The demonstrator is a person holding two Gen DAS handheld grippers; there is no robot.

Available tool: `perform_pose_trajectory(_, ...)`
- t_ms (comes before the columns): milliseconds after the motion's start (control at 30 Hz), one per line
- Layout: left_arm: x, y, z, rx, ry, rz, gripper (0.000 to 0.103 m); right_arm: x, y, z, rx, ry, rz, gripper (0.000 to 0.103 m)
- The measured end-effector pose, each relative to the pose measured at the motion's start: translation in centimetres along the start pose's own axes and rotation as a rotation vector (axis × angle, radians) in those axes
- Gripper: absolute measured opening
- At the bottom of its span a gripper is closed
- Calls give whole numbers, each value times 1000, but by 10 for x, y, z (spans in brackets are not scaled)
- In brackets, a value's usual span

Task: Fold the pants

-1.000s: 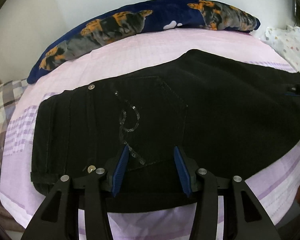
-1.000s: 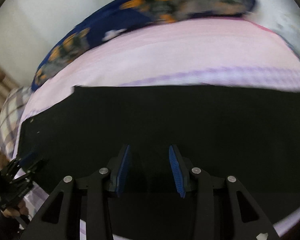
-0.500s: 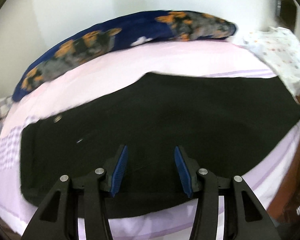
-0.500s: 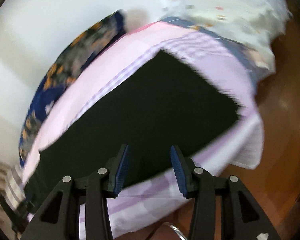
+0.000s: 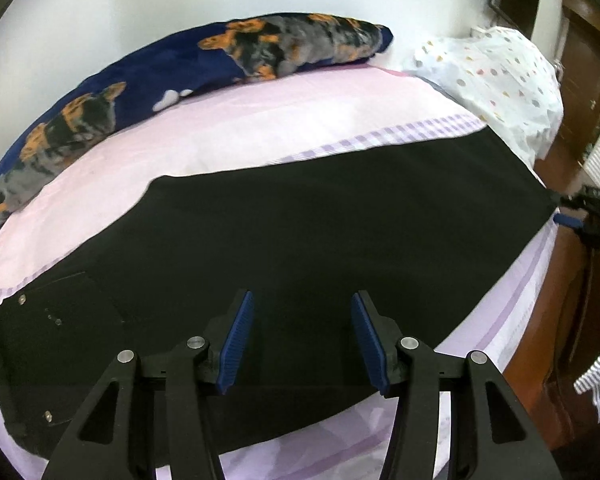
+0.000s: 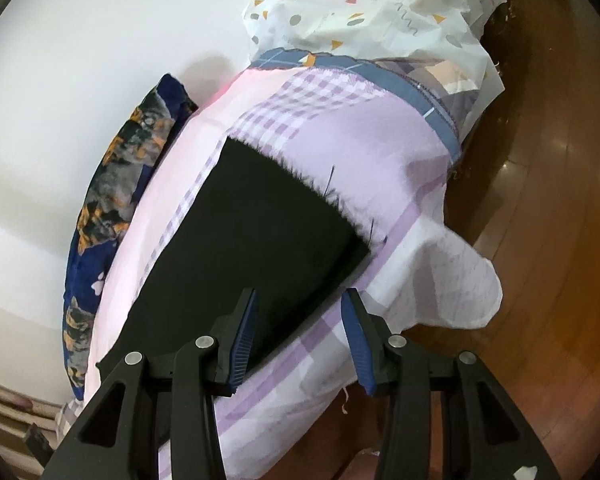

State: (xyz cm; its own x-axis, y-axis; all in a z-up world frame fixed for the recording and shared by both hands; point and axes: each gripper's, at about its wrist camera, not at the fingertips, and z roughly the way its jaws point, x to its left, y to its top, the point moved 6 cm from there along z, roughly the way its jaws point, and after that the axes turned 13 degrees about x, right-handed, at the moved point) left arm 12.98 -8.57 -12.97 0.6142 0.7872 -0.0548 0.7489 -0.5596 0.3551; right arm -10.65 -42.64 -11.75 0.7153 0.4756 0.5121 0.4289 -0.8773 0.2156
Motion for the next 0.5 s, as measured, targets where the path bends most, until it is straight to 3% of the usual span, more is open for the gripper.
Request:
perform_pose_trajectory(200, -13, -3, 11, 24, -4, 33, 52, -5, 20, 2, -38, 32, 18, 39)
perform_pose_trajectory(300, -16, -5, 16, 35, -4, 37, 52, -7, 26, 4, -57, 51, 37, 29)
perform_pose_trajectory(367, -16, -8, 22, 50, -2, 36, 52, -9, 28, 6, -57, 61, 56, 10)
perform_pose_trajectory(500, -14, -9, 33, 65, 2, 22, 52, -4, 28, 0, -47, 133, 85, 9)
